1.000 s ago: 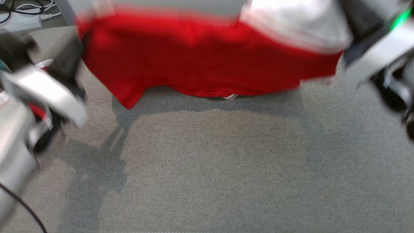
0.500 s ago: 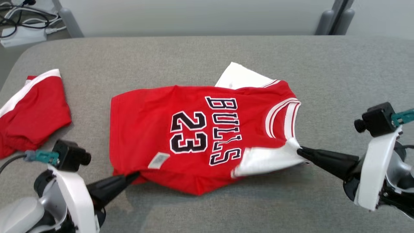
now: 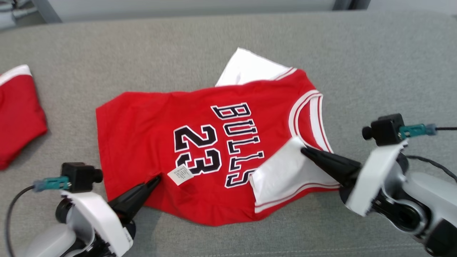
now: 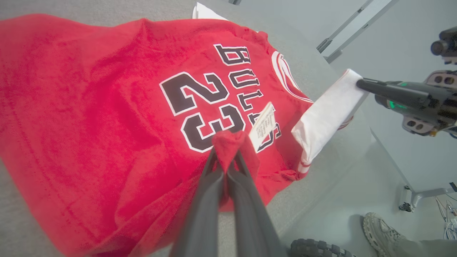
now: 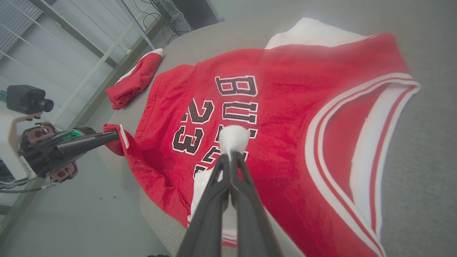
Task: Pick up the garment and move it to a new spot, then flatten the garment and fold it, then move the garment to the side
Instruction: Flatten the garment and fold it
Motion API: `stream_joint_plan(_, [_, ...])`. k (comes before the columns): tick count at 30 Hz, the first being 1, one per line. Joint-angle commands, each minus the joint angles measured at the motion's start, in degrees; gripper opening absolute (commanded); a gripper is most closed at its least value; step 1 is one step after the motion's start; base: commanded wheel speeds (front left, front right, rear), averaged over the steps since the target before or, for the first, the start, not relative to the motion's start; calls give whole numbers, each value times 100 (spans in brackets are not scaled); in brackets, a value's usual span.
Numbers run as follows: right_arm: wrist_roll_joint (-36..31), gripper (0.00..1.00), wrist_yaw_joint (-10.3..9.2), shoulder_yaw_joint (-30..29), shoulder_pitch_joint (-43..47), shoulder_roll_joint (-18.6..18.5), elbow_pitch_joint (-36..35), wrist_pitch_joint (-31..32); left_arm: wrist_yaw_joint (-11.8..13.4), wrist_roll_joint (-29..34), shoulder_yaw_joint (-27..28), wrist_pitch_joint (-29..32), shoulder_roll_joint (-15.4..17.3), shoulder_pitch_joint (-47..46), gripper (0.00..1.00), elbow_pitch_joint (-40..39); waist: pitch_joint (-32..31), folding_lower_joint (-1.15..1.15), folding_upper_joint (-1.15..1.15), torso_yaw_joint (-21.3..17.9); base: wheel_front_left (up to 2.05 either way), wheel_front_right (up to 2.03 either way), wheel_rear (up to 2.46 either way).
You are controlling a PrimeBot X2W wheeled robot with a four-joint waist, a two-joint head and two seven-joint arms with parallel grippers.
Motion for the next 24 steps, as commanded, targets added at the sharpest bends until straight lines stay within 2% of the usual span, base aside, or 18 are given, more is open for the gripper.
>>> stream_joint_plan(1, [-8,0,0,-163,6,255,335,-109,-49,-7,264,3,-8,-322,0,267,465,0,0,-23,0,0,0])
stream_joint_plan(4, [2,0,0,-322,-533,897,1329,79,-188,-120,363,213,-552,-897,0,1098,876,0,0,3,0,0,0])
stream_joint_plan(5, [2,0,0,-322,-533,897,1329,79,-188,-120,363,213,-552,-897,0,1098,876,0,0,3,0,0,0])
stream_joint_plan(8, [-31,0,0,-645,-1482,1469,2645,313,-245,-147,491,665,-1106,-1929,0,2158,1247,0,0,45,0,0,0])
stream_joint_plan(10, [-138,0,0,-1076,-2389,1747,3608,89,-249,70,651,772,-1337,-2902,0,2922,1471,0,0,77,0,0,0])
stream_joint_plan(12, [-466,0,0,-1507,-3424,1900,4450,-629,-270,616,886,261,-1444,-4041,0,3548,1604,0,0,96,0,0,0])
stream_joint_plan(14, [-682,0,0,-1888,-4275,2006,4965,-1243,-328,969,1259,-639,-1599,-4986,0,3956,1611,0,0,98,0,0,0])
stream_joint_plan(16, [-839,0,0,-2208,-4824,2039,5130,-1405,-419,1201,1561,-990,-1736,-5610,0,4173,1528,0,0,99,0,0,0])
stream_joint_plan(19, [-1048,0,0,-2732,-5096,1998,4816,-1431,-530,1450,1975,-1060,-1861,-5969,0,4235,1456,0,0,54,0,0,0])
stream_joint_plan(22, [-1137,0,0,-2847,-4832,1960,4191,-1433,-564,1682,2455,-1064,-1909,-5784,0,3906,1481,0,0,-30,0,0,0])
stream_joint_plan(24, [-1044,0,0,-2778,-4530,1853,3782,-1433,-567,1721,2529,-1065,-1890,-5389,0,3736,1517,0,0,-63,0,0,0])
